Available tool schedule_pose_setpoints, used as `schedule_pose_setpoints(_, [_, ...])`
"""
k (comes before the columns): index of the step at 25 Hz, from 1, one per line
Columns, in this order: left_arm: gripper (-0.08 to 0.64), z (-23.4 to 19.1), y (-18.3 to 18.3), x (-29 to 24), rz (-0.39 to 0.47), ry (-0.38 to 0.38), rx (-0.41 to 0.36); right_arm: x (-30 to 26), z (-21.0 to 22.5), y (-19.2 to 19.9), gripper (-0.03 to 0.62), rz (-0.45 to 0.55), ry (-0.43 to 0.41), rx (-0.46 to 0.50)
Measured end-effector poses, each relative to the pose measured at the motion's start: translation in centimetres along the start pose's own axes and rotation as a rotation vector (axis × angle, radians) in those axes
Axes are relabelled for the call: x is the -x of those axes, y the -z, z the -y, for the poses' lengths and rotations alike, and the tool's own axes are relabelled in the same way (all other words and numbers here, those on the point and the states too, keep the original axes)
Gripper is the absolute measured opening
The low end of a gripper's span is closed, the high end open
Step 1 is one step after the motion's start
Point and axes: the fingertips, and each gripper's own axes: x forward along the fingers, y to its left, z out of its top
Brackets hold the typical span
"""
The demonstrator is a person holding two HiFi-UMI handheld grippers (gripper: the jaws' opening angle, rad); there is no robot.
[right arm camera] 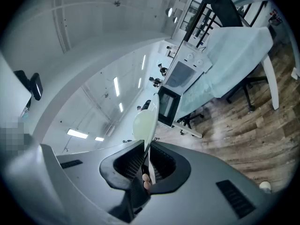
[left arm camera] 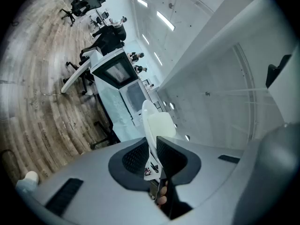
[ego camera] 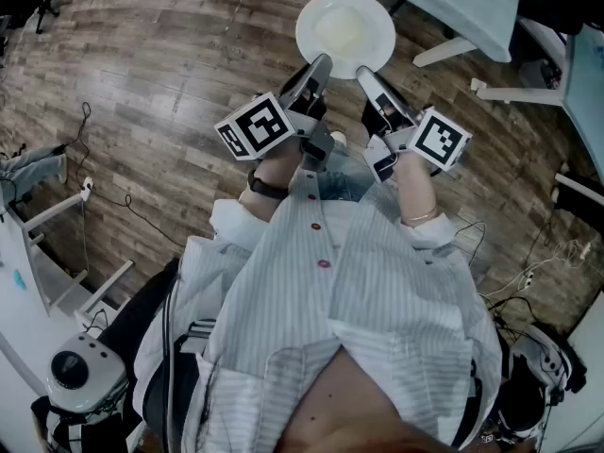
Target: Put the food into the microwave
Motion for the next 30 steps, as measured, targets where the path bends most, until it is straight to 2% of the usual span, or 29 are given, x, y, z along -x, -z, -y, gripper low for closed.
schedule_pose_setpoints(23, [0.058, -0.2, 0.6, 0.2, 0.025, -0.002, 0.004, 0.4, 0.5, 0.2, 0.054, -0.018, -0.015, 0.001])
schedule_pose_setpoints(28, [0.058, 0.5, 2.6, -1.5, 0.024, -0.015, 0.003, 2.3, 1.8, -1.0, 0.054, -0.019, -0.026, -0.011])
schedule_pose_setpoints(30, [0.058, 0.2, 2.2, -2.2, 0.022, -0.017, 0.002, 1.8, 2.3, -1.5, 0.054, -0.019, -0.025, -0.017])
